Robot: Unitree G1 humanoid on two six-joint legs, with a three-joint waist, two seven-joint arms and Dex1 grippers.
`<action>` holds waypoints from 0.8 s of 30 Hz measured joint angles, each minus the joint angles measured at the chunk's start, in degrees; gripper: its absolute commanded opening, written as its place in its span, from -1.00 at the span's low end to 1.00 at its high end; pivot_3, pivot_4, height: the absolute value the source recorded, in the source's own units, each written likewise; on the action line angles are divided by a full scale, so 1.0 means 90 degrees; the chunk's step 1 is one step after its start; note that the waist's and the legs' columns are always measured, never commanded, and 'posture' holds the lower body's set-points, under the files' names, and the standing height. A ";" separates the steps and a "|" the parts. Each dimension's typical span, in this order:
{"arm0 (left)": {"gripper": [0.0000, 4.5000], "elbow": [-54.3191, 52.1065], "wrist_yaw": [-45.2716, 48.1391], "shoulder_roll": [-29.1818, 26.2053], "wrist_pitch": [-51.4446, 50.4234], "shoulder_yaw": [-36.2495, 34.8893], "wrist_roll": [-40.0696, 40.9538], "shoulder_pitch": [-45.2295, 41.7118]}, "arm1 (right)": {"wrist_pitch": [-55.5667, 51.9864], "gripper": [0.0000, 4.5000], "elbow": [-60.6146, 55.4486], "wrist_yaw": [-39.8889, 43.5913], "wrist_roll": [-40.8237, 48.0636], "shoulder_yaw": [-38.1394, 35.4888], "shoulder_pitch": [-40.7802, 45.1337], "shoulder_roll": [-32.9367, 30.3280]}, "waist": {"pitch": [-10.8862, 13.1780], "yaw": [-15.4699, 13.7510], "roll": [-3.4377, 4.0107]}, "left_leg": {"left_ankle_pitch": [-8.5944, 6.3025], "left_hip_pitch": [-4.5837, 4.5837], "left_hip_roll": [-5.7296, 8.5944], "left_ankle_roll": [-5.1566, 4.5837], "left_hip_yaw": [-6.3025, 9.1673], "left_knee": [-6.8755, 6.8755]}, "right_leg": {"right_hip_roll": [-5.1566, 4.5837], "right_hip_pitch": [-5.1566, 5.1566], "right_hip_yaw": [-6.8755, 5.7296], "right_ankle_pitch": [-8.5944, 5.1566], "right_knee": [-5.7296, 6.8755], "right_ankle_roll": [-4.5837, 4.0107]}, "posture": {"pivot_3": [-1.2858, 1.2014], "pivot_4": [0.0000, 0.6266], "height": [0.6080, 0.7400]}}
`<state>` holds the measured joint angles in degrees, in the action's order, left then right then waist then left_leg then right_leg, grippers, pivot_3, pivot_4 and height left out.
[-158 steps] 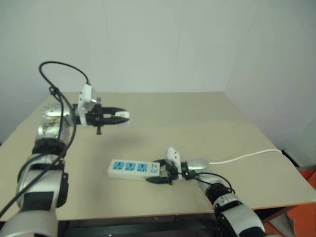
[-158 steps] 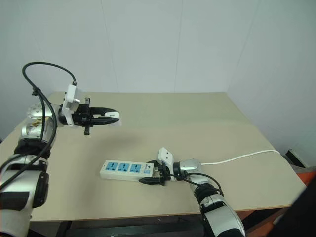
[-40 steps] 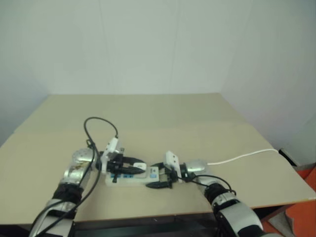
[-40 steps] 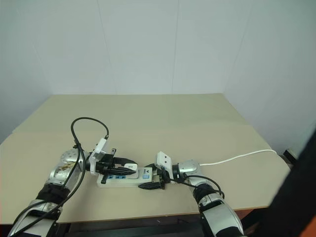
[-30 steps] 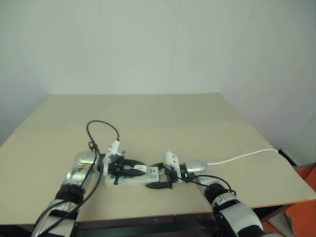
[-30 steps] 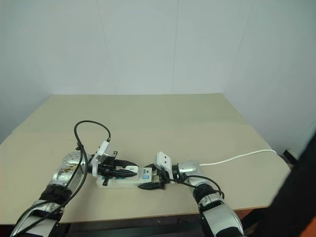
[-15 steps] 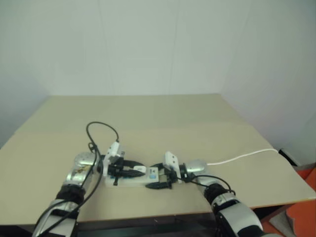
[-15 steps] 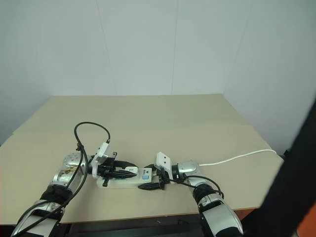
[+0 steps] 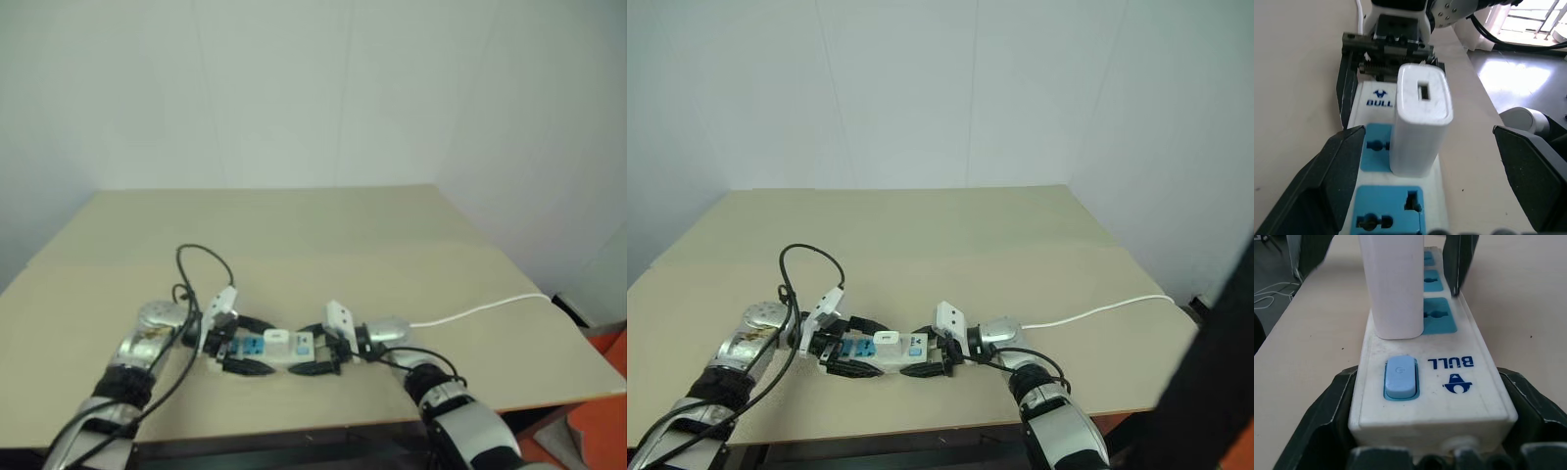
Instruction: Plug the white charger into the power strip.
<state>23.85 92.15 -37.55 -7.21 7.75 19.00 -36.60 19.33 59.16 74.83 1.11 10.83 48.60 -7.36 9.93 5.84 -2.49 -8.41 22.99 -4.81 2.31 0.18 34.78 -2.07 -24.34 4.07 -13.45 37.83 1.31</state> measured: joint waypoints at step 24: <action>1.00 -0.1666 -0.0663 -0.0897 -0.0614 -0.0991 0.0758 0.0660 | -0.1081 0.98 -0.2990 0.0053 0.0554 -0.0283 -0.1300 -0.1470 | 0.0030 -0.0212 -0.0002 | 0.0001 0.0101 0.0005 -0.0001 -0.0006 0.0008 | -0.0009 -0.0085 0.0000 0.0017 -0.0017 0.0028 | 0.03 -0.52 1.00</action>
<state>8.86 86.18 -45.62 -12.74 -1.17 25.82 -30.66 9.61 32.25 75.32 6.10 8.28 36.90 -20.59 10.21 3.93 -2.51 -8.40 23.90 -4.77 2.30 0.13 34.85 -2.15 -25.11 4.06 -13.29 37.68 1.56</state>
